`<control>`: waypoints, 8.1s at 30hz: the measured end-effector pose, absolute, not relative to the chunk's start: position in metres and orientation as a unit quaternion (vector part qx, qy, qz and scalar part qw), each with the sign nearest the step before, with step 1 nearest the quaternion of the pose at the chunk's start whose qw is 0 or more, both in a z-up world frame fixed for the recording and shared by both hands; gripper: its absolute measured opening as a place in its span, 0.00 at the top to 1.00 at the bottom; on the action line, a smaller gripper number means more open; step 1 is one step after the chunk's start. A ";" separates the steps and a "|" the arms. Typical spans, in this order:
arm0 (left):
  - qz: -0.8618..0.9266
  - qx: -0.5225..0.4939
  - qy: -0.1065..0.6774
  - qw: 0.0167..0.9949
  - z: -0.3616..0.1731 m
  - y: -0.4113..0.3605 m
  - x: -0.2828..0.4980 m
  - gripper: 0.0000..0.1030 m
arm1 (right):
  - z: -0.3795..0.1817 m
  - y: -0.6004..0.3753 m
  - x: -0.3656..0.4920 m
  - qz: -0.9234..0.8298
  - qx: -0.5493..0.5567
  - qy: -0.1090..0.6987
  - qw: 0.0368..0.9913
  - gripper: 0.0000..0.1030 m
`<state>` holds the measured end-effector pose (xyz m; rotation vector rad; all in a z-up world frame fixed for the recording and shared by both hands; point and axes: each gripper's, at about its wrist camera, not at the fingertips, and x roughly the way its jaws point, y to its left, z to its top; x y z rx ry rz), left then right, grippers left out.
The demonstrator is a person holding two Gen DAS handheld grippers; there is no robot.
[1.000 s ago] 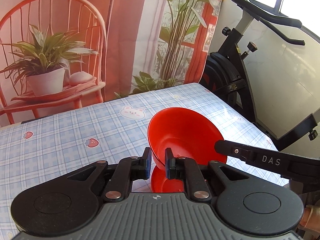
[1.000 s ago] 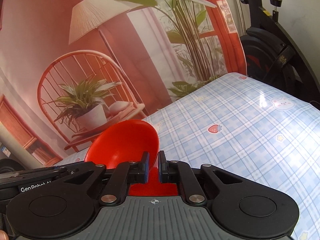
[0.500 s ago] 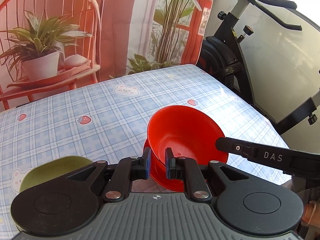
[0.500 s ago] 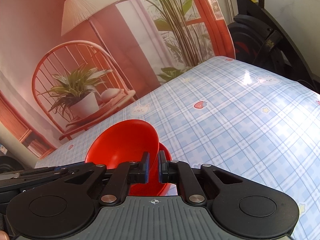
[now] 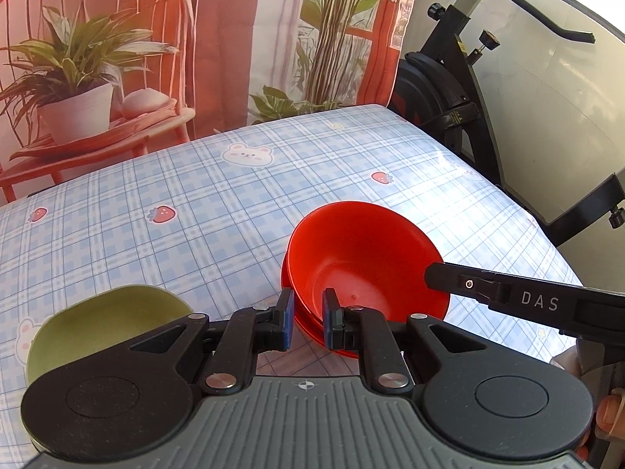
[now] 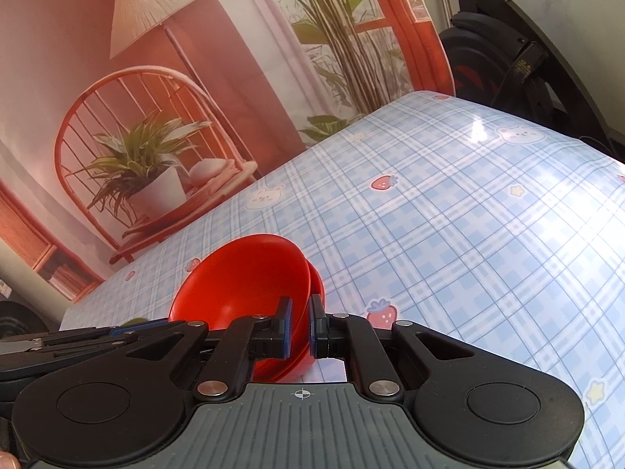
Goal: Organize plates and bowls
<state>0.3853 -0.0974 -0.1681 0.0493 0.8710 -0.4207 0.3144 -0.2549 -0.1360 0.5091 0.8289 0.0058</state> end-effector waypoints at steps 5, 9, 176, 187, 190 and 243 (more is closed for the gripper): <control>-0.202 0.032 0.424 0.882 -0.172 -0.098 0.385 0.85 | -0.136 -0.254 0.315 0.006 0.241 0.398 0.885 0.92; -0.205 0.037 0.426 0.880 -0.171 -0.098 0.386 0.85 | -0.137 -0.255 0.314 0.005 0.247 0.396 0.884 0.92; -0.037 -0.023 0.217 0.975 -0.031 0.044 0.169 0.00 | 0.023 -0.140 0.206 0.074 0.067 0.276 0.956 0.00; -0.006 0.015 0.152 0.988 0.026 0.015 0.093 0.00 | 0.086 -0.144 0.142 0.075 0.065 0.225 0.969 0.00; -0.002 0.014 0.138 0.990 0.037 0.011 0.075 0.00 | 0.101 -0.143 0.121 0.078 0.061 0.208 0.973 0.00; 0.004 0.017 0.107 0.994 0.060 0.009 0.035 0.00 | 0.140 -0.145 0.060 0.084 0.069 0.153 0.982 0.00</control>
